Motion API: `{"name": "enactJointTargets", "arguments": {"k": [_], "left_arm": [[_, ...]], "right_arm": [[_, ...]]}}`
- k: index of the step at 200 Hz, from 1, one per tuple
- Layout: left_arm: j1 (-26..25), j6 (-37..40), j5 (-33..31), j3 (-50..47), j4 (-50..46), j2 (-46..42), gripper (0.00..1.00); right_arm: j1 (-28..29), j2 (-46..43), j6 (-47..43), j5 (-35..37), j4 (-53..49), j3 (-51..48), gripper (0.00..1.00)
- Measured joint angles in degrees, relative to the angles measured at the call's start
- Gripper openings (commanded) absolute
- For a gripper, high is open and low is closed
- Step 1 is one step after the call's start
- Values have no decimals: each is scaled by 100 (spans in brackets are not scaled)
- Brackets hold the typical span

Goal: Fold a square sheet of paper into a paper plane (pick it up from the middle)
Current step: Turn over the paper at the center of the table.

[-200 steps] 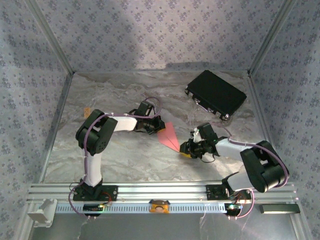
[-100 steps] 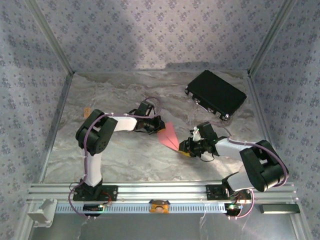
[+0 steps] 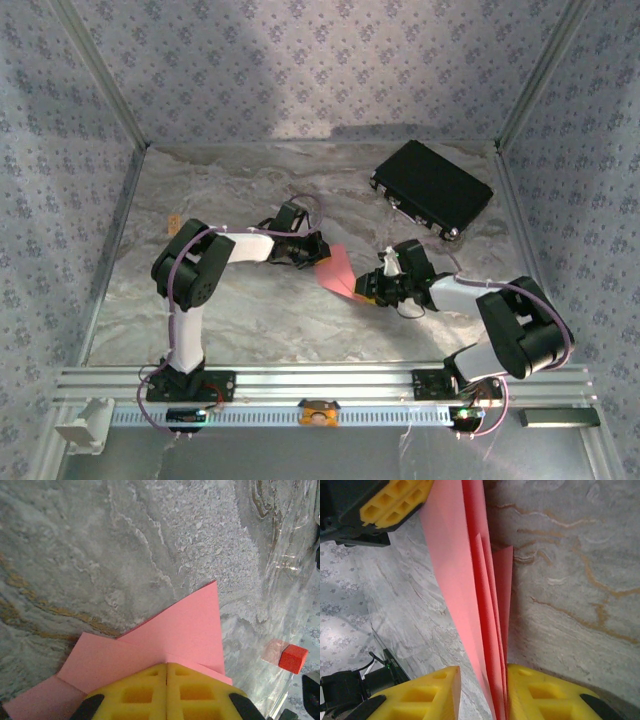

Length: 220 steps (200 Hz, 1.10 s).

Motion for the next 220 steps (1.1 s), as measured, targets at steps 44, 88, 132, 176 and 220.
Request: {"name": "enactJointTargets", "arguments": {"k": [44,88,132,176,220], "left_arm": [[0,-2,2,-13,22,-7,7],[0,-7,-13,-22,24,-11,7],[0,-46,-9,-66,103,-24,9],[0,-85,2,-66,116,-24,10],[0,-87,7,-66,125,-24,10]], "right_arm": [[-79,22,-17,-33,162,-76,28],[-79,33,-17,-114,321,-103,27],[-85,125,-17,-149,404,-107,27],[-109,151,-42,-195,485,-111,27],[-155,278,-59,-302,581,-114,27]]}}
